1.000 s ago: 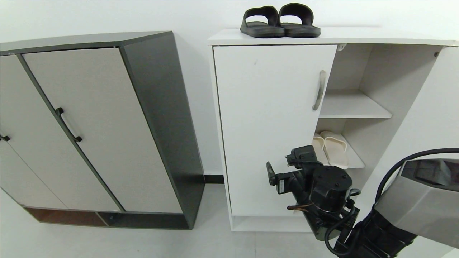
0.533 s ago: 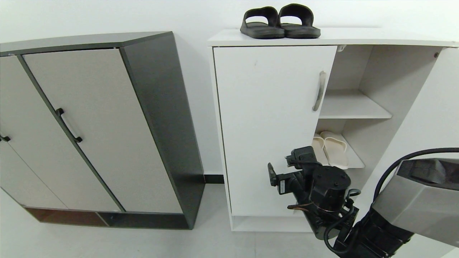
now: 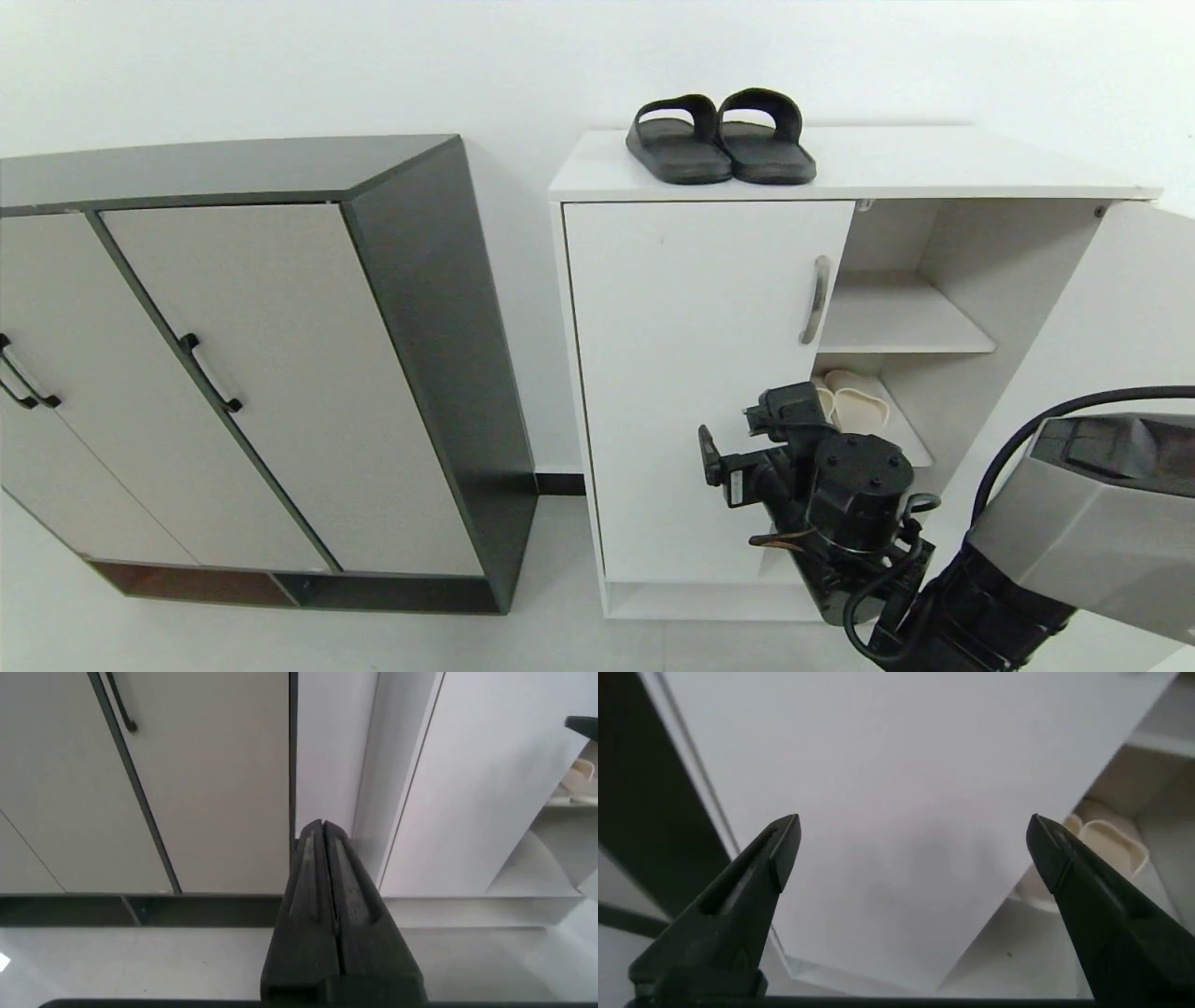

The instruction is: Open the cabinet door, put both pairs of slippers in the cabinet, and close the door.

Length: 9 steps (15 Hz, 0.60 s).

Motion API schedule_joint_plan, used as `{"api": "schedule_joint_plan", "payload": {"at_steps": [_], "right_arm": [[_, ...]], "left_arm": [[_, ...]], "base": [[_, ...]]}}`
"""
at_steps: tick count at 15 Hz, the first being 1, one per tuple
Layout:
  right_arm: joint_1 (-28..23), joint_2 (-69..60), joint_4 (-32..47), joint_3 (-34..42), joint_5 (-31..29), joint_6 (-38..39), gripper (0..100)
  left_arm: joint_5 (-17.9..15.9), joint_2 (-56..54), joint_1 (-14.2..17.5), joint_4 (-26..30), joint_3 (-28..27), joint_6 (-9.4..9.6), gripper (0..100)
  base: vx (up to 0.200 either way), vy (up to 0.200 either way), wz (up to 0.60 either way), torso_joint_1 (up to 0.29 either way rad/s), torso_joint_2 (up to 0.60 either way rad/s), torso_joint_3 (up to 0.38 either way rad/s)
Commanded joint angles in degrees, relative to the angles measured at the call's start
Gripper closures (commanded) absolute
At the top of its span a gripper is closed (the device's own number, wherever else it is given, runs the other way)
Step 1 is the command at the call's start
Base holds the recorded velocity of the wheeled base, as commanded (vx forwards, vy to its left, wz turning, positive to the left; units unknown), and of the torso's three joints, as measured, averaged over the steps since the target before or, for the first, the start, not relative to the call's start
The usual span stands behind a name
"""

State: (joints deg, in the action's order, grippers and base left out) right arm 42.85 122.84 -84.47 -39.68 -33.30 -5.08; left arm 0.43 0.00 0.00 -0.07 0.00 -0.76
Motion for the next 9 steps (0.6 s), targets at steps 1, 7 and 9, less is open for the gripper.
{"api": "schedule_joint_plan", "payload": {"at_steps": [1, 7, 9], "right_arm": [[0.13, 0.03, -0.17, 0.04, -0.01, -0.01, 0], [0.13, 0.11, -0.26, 0.39, -0.01, -0.10, 0], [0.13, 0.20, -0.17, 0.39, -0.01, -0.10, 0]], "left_arm": [[0.01, 0.00, 0.00, -0.01, 0.00, -0.04, 100], [0.01, 0.00, 0.00, -0.01, 0.00, -0.04, 100], [0.01, 0.00, 0.00, -0.01, 0.00, -0.04, 100]], "base": [[0.000, 0.000, 0.00, 0.119, -0.48, -0.349], [0.000, 0.000, 0.00, 0.144, -0.47, -0.328], [0.000, 0.000, 0.00, 0.171, -0.48, -0.317]]}}
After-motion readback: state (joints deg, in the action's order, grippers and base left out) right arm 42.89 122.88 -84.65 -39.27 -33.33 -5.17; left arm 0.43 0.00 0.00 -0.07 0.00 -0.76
